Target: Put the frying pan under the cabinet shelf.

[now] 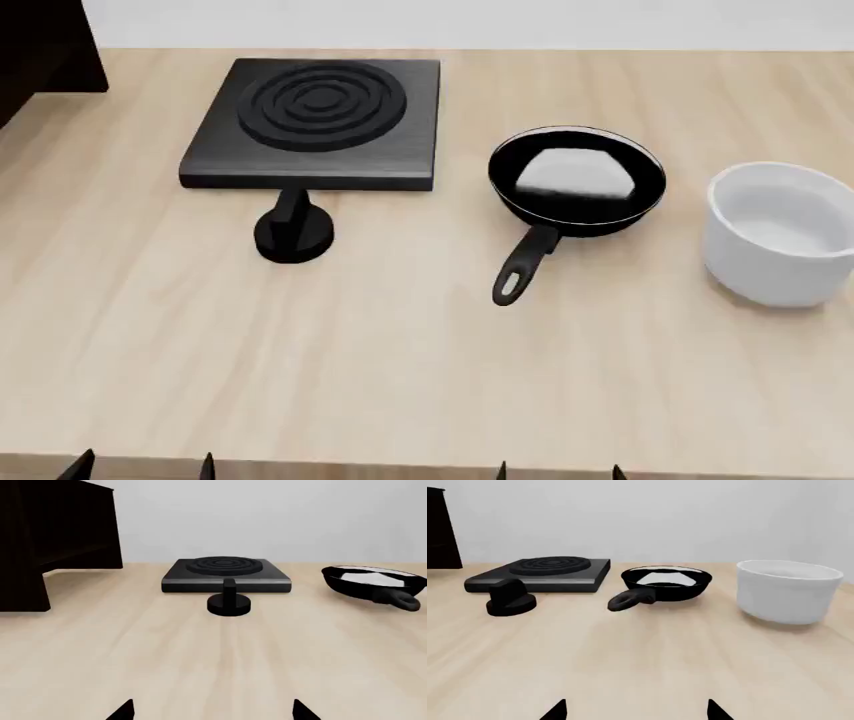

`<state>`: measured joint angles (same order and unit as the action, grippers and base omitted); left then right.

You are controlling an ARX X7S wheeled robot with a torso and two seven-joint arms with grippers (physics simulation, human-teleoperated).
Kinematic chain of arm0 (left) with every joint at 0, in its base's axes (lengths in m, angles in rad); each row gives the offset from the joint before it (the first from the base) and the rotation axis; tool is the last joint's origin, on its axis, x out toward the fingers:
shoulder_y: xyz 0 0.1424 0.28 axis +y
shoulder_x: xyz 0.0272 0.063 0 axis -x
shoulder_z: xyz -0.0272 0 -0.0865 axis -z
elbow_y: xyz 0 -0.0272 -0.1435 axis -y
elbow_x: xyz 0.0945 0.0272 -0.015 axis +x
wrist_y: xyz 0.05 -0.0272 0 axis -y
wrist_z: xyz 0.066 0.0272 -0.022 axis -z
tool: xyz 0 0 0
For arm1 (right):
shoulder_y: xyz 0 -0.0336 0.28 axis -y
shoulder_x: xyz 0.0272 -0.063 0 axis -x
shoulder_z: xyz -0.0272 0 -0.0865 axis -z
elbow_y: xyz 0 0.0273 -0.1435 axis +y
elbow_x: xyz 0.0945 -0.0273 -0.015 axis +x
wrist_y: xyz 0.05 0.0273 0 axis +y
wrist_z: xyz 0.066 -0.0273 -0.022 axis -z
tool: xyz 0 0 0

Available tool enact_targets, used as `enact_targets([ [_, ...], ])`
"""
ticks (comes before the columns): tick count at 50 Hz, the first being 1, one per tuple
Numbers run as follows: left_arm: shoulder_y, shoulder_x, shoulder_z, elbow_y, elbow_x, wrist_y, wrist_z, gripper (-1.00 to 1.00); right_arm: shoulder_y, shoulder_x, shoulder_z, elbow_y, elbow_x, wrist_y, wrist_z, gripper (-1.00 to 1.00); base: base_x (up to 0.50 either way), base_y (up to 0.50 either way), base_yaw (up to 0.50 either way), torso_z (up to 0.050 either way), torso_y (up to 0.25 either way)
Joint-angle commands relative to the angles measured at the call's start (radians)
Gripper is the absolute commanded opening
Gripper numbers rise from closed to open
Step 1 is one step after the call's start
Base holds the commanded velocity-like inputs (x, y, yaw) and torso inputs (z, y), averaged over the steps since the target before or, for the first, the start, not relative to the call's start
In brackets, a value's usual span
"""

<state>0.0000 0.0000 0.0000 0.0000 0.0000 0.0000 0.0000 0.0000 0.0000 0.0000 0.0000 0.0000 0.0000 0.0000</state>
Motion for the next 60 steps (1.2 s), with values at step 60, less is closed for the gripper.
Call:
enact_targets([
  [60,-1.089,-0.218,0.028,0.189,-0.191,-1.176,-0.088,1.00,1.546,0.707,-0.440,-0.152,1.248,1.499,0.660,1.00,0.00,0.07,0.00,0.000,0.000],
])
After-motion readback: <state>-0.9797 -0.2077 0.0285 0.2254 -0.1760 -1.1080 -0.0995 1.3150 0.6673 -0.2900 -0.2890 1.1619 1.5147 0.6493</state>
